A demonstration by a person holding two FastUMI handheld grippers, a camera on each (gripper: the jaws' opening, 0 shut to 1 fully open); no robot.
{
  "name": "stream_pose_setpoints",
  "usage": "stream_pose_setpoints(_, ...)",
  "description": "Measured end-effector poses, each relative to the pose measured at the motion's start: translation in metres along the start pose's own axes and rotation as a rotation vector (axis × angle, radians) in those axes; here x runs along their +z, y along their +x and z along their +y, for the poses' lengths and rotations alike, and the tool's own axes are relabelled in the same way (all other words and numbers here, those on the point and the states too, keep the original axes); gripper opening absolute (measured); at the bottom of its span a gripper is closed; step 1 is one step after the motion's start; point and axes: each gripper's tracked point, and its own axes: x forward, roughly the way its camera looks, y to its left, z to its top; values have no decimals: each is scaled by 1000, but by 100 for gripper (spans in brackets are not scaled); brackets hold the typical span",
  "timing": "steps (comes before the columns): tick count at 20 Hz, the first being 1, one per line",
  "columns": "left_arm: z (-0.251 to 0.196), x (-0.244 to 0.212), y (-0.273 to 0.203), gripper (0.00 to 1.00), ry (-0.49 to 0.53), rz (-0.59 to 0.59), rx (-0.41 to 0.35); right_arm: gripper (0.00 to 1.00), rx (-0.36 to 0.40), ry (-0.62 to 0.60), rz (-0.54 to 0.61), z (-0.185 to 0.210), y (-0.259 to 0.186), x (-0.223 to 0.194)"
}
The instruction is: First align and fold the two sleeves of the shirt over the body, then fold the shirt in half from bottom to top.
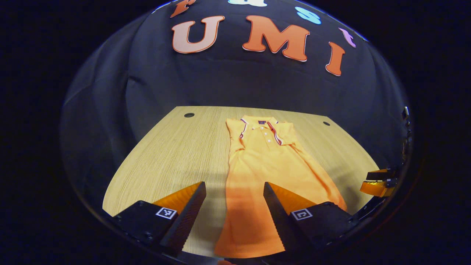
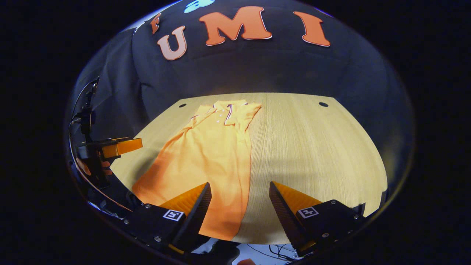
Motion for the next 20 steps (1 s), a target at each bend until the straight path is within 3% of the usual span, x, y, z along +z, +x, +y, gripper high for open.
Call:
stream_pose_setpoints(4, -1, -42, -6, 98, 34, 60, 14, 97, 6, 4, 83, 1, 13, -34)
stream_pose_setpoints(15, 1, -135, -5, 98, 60, 222, 3, 96, 12, -18, 169, 23, 34, -81)
stream_pose_setpoints(20, -5, -131, -2, 98, 73, 121, -16, 97, 1, -52, 150, 30, 34, -83)
